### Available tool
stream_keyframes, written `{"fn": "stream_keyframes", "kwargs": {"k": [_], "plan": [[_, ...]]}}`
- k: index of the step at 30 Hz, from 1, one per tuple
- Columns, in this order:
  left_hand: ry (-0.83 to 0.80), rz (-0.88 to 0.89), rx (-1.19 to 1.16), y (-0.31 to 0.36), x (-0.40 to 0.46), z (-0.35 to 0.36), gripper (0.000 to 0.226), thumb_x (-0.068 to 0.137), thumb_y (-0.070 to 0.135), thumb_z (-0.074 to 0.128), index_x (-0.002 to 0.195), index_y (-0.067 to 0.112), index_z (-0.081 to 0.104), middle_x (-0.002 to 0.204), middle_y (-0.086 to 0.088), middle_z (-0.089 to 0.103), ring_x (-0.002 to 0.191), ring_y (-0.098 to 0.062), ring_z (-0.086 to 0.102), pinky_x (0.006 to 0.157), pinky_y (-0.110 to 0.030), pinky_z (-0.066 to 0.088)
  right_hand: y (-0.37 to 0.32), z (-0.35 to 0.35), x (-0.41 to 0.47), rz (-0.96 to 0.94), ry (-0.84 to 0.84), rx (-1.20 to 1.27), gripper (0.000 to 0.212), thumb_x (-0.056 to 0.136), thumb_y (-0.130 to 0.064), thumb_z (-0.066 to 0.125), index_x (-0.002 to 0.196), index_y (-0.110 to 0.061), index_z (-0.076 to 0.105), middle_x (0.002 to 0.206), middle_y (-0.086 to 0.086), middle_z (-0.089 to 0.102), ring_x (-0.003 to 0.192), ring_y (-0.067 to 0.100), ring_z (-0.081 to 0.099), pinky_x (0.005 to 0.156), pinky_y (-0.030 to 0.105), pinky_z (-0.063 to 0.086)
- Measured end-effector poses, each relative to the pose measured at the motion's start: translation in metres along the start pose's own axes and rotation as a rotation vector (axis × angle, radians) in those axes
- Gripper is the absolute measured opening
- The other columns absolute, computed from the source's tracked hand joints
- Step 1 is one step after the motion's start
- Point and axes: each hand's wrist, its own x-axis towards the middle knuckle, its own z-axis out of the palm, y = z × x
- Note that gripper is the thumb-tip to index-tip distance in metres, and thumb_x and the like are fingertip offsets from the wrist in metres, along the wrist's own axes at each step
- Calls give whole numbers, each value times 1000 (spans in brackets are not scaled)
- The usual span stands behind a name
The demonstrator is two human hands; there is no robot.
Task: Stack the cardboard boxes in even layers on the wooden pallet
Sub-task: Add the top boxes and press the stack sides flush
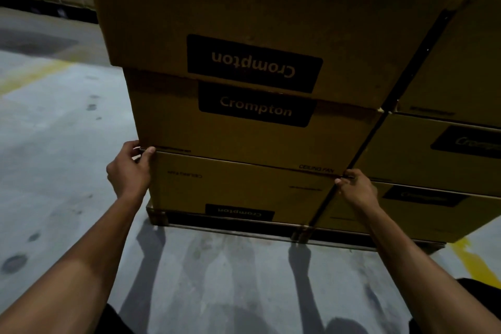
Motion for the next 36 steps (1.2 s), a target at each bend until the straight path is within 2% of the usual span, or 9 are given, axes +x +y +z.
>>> {"fn": "stream_keyframes", "kwargs": {"k": [5,12,17,23,27,30,33,36], "plan": [[-8,-28,-16,2,1,2,36,98,43,68,130,26,65,124,-7,74,107,-33,71,98,-49,55,0,2,-1,20,-1,44,54,99,-14,64,149,-16,45,143,8,59,124,26,61,101,41,54],[-41,-22,-49,7,-3,5,36,101,26,68,136,20,62,131,-11,69,113,-34,70,103,-46,52,2,3,-2,7,-11,52,56,100,-14,63,152,-16,41,145,8,57,126,25,60,105,44,53],[-35,-12,-29,1,1,5,38,100,21,69,137,26,58,130,-9,70,110,-32,71,103,-48,54,2,4,0,9,-9,84,56,100,-12,64,151,-16,42,145,9,57,128,26,59,106,46,52],[-18,-3,-15,0,5,6,37,99,21,70,133,28,58,127,-8,72,107,-32,72,100,-48,56,3,5,0,-1,-14,103,56,99,-12,64,151,-15,42,146,10,56,129,27,58,108,48,51],[-19,-7,-13,-3,6,7,38,99,23,71,133,29,56,126,-6,72,107,-31,72,98,-51,57,2,5,0,-18,-11,78,54,100,-13,63,150,-14,42,146,11,57,129,27,59,106,42,51],[-27,-9,-19,-4,8,7,35,99,25,71,131,30,57,127,-5,72,107,-31,72,98,-50,57,3,6,0,-19,-17,86,55,100,-12,63,150,-13,42,146,11,56,130,27,58,108,45,51],[-47,-23,-40,-4,7,6,35,100,31,70,133,28,59,129,-6,71,111,-31,71,99,-50,57,6,6,2,-9,-26,103,56,99,-10,64,151,-13,42,147,11,55,132,27,56,109,49,50],[-68,-17,-58,-5,7,5,41,100,40,67,137,26,58,132,-6,70,115,-32,69,101,-51,55,7,5,4,8,-33,129,57,99,-7,63,152,-16,42,147,10,55,132,25,56,107,44,52]]}}
